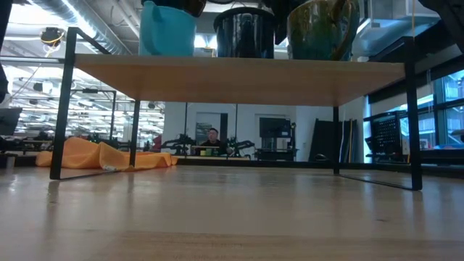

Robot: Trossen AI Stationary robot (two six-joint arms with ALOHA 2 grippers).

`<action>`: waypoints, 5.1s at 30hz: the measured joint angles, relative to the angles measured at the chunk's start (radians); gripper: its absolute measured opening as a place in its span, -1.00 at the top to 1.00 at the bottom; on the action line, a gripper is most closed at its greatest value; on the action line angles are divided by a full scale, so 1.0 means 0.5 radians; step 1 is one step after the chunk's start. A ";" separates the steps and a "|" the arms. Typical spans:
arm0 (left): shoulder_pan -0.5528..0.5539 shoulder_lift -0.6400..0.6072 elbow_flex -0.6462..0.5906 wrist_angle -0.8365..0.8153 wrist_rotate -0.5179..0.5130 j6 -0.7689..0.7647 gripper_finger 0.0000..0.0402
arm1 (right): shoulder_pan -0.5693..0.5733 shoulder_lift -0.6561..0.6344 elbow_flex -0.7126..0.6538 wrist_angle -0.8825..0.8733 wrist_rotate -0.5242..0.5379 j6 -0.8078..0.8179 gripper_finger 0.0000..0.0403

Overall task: Stack small to large cups/mugs on shelf
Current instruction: Put the light blue mug on the shelf, then return to Home Position

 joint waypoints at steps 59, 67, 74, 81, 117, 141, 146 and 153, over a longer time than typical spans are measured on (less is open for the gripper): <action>-0.868 -1.165 -0.276 1.363 -1.068 0.053 0.64 | 1.045 -0.803 -0.444 0.792 0.094 0.529 0.60; -0.969 -1.689 -1.095 2.191 -1.069 0.112 0.64 | 1.105 -1.136 -1.061 1.393 0.090 0.570 0.60; -0.978 -2.193 -1.357 2.232 -1.077 0.289 0.64 | 1.149 -1.681 -1.488 1.701 0.310 0.528 0.60; -0.977 -2.631 -1.626 2.232 -1.207 0.372 0.64 | 1.159 -2.057 -1.993 2.016 0.371 0.512 0.60; -0.684 -3.164 -2.290 2.535 -1.513 0.479 0.64 | 1.062 -3.010 -2.714 2.033 0.723 0.359 0.60; -0.683 -3.092 -2.754 3.131 -1.193 0.498 0.64 | 1.062 -3.597 -3.249 2.116 0.632 0.366 0.60; -0.683 -3.137 -2.853 3.282 -1.000 0.513 0.64 | 1.062 -3.732 -3.420 2.314 0.512 0.377 0.60; -0.683 -3.146 -2.857 3.326 -0.746 0.513 0.64 | 1.062 -3.788 -3.560 2.524 0.445 0.361 0.60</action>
